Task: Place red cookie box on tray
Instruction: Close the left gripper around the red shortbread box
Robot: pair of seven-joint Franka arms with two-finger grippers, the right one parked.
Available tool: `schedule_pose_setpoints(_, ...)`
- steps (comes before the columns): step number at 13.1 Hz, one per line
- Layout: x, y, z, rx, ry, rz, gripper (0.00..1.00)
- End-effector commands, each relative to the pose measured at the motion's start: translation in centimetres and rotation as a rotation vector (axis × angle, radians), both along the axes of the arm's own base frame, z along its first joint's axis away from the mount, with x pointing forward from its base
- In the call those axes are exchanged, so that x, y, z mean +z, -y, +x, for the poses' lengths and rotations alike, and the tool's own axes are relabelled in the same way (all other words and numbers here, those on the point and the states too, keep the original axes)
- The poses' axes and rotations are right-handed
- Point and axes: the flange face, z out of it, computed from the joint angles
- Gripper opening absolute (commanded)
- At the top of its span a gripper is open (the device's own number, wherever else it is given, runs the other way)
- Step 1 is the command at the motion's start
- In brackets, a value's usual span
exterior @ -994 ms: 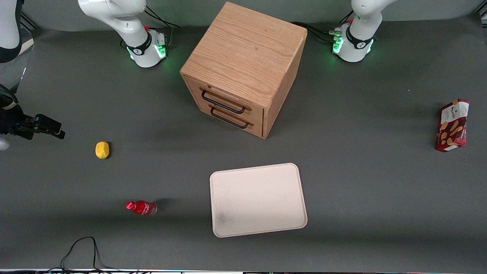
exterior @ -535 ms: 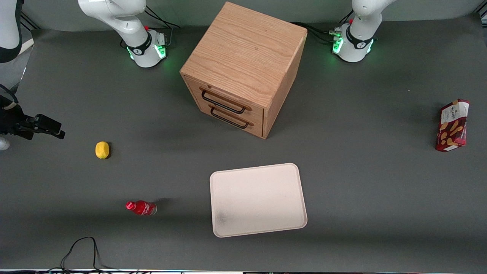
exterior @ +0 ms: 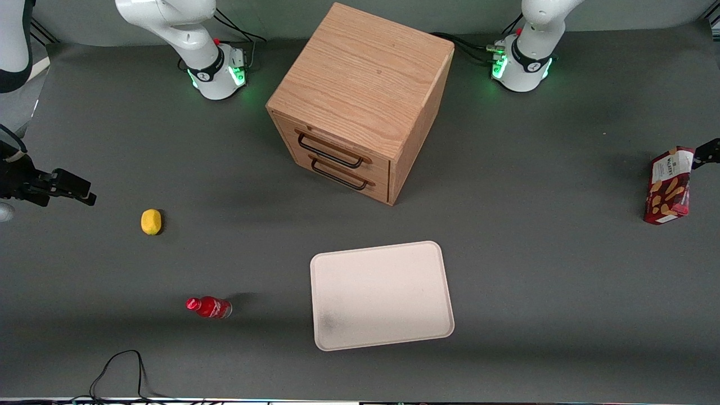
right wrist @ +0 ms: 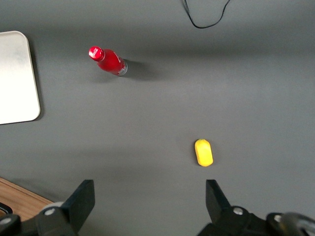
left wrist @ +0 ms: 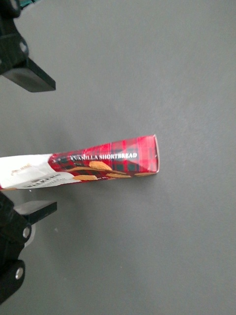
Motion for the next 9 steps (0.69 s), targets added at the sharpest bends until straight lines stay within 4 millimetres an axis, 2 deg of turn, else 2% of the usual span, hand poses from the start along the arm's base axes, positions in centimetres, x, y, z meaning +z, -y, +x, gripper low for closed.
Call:
schedule_pose_setpoints(1,-2.8,0.0,-1.3,-0.001,0.015,-0.013,0.98)
schedule_pose_setpoints(8,-8.1,-0.7,-1.3,-0.025,0.039,-0.058,0.97)
schedule_pose_setpoints(9,-8.4,-0.6,-1.2,-0.022,0.047,-0.062,0.96)
